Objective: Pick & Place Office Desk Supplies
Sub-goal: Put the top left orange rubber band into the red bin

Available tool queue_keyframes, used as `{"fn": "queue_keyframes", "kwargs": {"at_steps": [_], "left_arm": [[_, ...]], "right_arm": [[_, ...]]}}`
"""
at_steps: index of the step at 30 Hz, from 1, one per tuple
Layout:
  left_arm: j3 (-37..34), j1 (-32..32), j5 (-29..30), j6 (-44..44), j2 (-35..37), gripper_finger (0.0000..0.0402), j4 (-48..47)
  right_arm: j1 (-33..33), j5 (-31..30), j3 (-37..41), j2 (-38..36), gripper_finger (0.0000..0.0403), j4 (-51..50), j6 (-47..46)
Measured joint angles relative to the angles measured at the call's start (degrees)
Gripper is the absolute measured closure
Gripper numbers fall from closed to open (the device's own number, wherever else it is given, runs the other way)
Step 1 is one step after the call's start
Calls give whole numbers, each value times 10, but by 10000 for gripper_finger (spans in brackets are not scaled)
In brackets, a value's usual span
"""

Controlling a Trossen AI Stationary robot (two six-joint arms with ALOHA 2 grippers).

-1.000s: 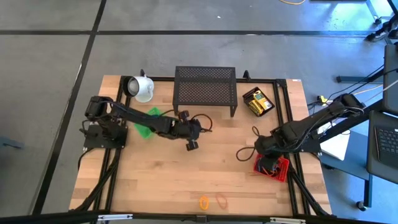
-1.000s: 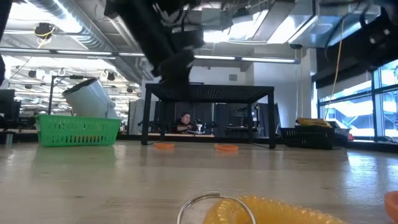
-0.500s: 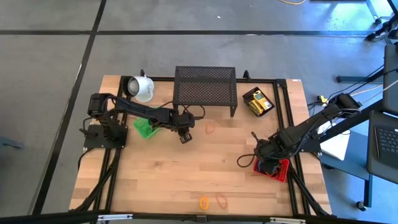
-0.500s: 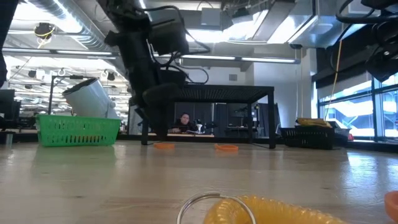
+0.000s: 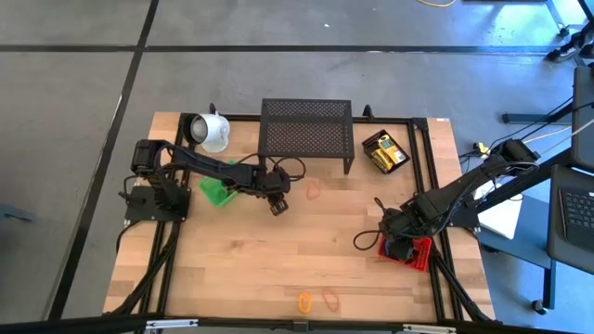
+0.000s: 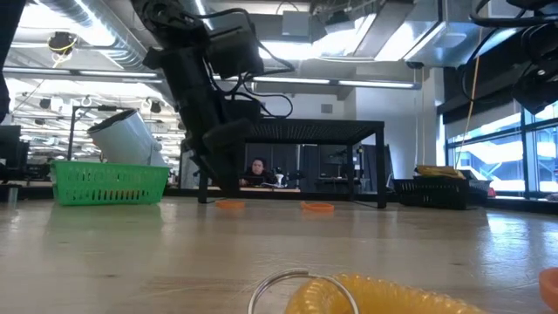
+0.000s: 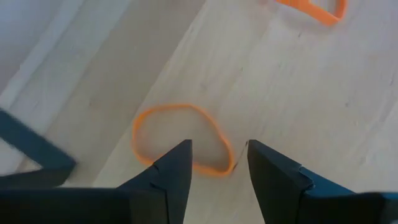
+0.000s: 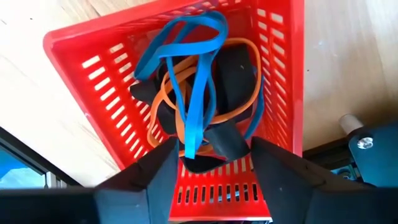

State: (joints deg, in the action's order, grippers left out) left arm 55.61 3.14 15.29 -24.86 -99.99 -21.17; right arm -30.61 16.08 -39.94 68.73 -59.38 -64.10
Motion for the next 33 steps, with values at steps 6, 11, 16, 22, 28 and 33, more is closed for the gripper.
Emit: {"fn": "queue_keyframes", "kwargs": {"at_steps": [6,11,16,22,28,33], "left_arm": [[-1,1,0,1,-22,254,7],[2,4,-11,-1,-43,259,21],[2,3,-9,-1,-51,286,21],[2,2,-40,15,-52,373,20],[1,-17,-40,21,-48,399,22],[-2,-45,-81,16,-31,400,52]], "right_arm": [[0,0,0,0,188,-1,0],[0,15,-1,0,194,0,0],[0,28,-1,0,202,0,0],[0,30,-1,0,215,0,0],[0,31,-1,0,230,-1,0],[0,39,-3,-1,242,-2,0]]}}
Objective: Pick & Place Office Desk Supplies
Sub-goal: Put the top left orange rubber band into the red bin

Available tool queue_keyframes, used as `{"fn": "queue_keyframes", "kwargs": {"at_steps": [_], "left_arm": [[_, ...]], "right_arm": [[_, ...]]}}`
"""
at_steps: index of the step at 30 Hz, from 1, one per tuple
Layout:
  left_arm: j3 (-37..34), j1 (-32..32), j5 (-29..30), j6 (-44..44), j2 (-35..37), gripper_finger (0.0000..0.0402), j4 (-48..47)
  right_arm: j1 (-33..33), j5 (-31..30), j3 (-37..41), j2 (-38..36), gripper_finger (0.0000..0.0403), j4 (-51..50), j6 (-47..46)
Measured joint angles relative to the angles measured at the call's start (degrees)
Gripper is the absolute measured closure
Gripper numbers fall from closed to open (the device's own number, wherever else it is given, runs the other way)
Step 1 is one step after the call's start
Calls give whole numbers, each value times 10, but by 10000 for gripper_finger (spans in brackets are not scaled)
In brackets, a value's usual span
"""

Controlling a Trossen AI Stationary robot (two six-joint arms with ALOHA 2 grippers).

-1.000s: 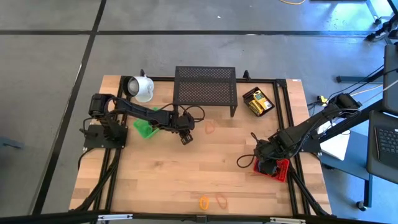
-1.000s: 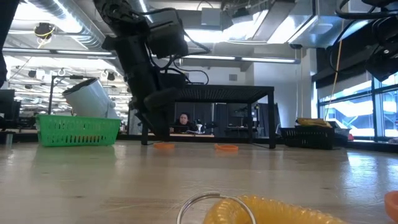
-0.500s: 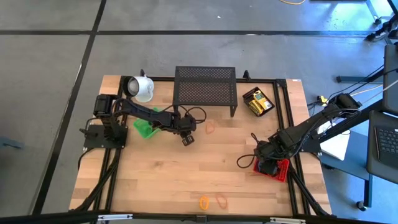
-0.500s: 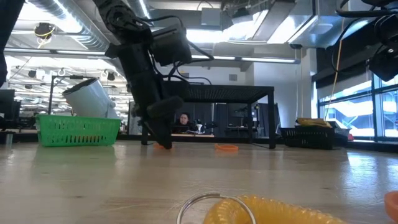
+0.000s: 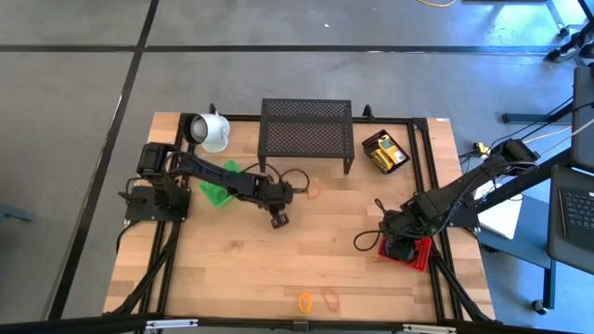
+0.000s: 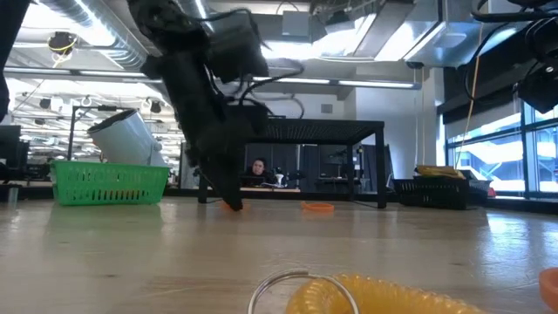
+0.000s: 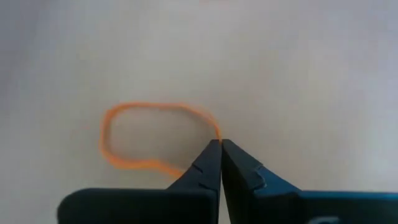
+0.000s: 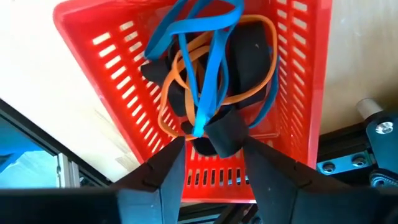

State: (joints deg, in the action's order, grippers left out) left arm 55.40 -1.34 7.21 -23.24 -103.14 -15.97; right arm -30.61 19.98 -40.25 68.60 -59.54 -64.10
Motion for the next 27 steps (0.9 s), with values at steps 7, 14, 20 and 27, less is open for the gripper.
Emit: {"fn": "queue_keyframes", "kwargs": {"at_steps": [7,14,20,27], "left_arm": [[0,-31,-47,14,39,400,85],[1,-66,-60,52,67,399,207],[2,-85,-58,80,86,399,323],[2,-97,-60,95,89,398,422]], "right_arm": [[0,-3,-54,0,253,-7,37],[-7,-151,-155,0,257,50,188],[-6,-297,-179,0,257,181,320],[-3,-409,-179,21,257,261,436]]}}
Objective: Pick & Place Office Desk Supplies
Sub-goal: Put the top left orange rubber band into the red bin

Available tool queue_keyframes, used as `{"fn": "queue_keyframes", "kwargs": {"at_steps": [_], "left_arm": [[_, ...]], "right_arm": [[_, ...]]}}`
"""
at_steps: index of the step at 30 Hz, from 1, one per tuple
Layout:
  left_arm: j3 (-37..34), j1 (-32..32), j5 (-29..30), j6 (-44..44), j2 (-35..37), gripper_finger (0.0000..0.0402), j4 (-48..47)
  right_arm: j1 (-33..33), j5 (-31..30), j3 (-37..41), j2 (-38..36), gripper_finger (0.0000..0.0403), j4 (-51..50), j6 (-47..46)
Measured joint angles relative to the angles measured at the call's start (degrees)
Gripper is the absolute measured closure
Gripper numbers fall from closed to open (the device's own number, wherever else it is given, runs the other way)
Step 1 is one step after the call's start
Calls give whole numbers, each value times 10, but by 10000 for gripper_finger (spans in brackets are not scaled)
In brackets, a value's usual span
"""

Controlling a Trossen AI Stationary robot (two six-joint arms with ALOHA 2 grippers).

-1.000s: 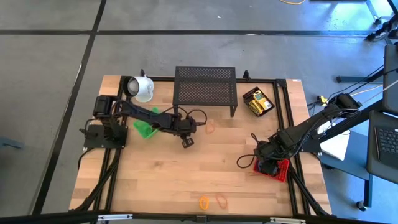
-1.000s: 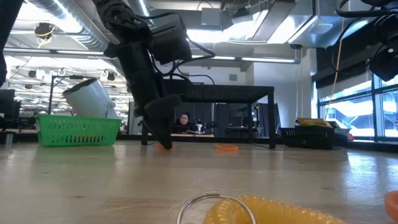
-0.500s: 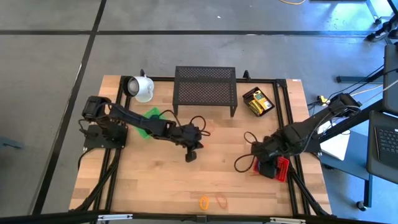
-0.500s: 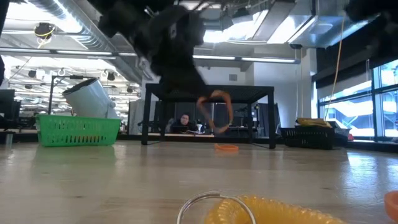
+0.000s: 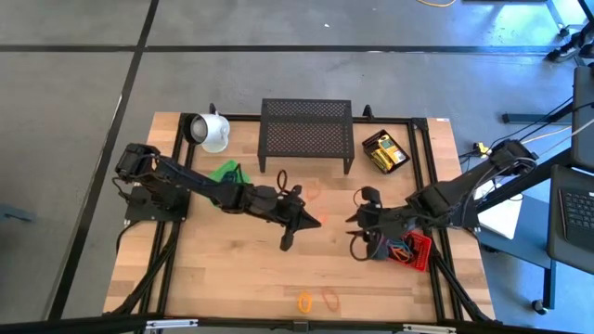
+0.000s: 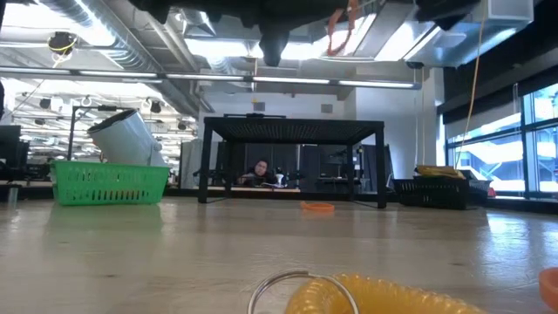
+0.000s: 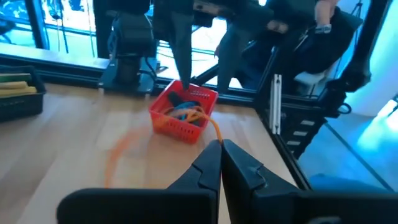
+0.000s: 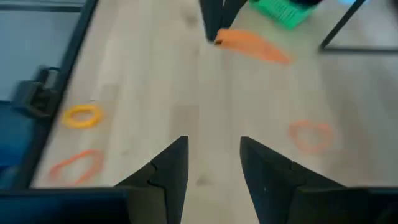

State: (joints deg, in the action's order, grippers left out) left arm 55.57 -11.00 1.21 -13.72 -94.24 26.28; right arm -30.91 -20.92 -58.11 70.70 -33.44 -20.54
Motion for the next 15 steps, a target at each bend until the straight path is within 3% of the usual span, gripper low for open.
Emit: {"fn": "queue_keyframes", "kwargs": {"at_steps": [4,10,15], "left_arm": [[0,1,2,0,0,398,1],[0,1,2,0,0,398,23],[1,1,-41,0,0,398,59]], "right_arm": [[11,-33,0,15,257,42,55],[25,-36,0,37,257,110,139],[37,-37,0,58,257,155,184]]}}
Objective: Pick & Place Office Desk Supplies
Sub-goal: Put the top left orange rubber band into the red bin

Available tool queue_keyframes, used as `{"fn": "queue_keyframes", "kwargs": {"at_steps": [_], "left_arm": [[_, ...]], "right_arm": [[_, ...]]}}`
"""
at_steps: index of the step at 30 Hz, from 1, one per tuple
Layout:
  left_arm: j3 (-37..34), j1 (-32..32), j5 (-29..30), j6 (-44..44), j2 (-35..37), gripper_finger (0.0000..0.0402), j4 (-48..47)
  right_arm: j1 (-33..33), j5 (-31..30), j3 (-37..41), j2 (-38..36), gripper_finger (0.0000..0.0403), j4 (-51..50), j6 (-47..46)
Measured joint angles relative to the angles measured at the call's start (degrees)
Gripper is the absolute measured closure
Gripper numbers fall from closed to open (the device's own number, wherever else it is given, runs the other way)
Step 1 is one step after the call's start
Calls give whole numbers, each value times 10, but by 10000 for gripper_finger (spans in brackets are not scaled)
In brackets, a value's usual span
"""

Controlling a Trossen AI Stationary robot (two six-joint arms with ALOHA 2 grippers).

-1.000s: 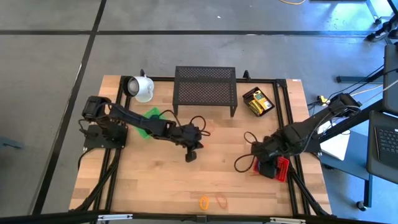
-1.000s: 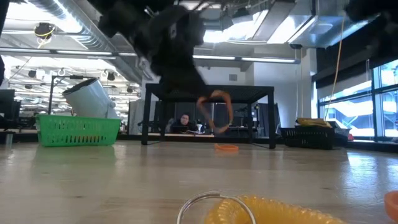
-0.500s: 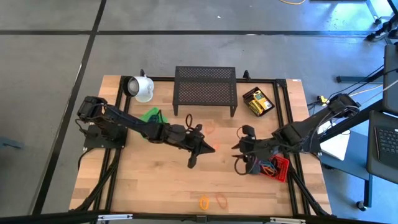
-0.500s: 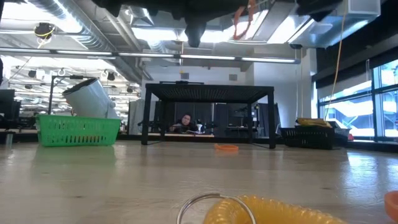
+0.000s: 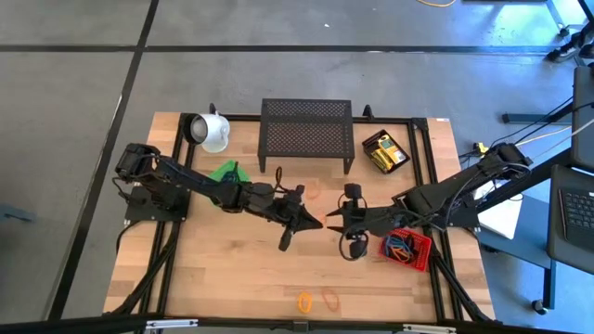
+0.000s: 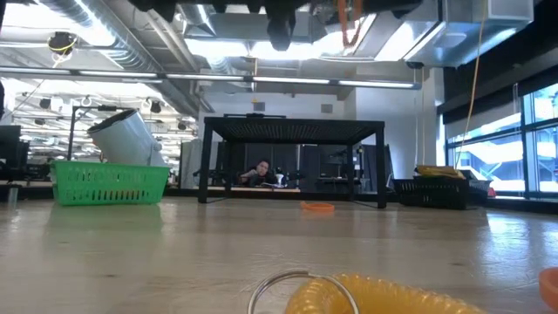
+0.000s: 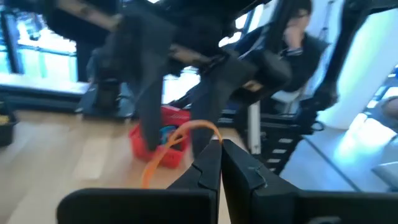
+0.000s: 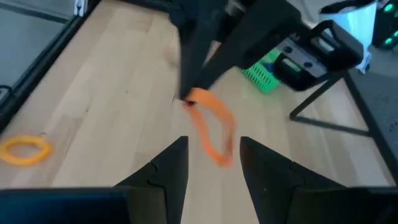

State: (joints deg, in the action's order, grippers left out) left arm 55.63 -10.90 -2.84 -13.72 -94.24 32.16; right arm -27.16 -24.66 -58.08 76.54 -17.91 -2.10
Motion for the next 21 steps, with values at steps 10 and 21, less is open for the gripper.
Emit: {"fn": "queue_keyframes", "kwargs": {"at_steps": [10,21], "left_arm": [[0,0,-12,39,0,398,48],[0,0,-12,70,0,398,68]], "right_arm": [[12,1,0,18,257,35,13],[12,2,0,21,257,52,-26]]}}
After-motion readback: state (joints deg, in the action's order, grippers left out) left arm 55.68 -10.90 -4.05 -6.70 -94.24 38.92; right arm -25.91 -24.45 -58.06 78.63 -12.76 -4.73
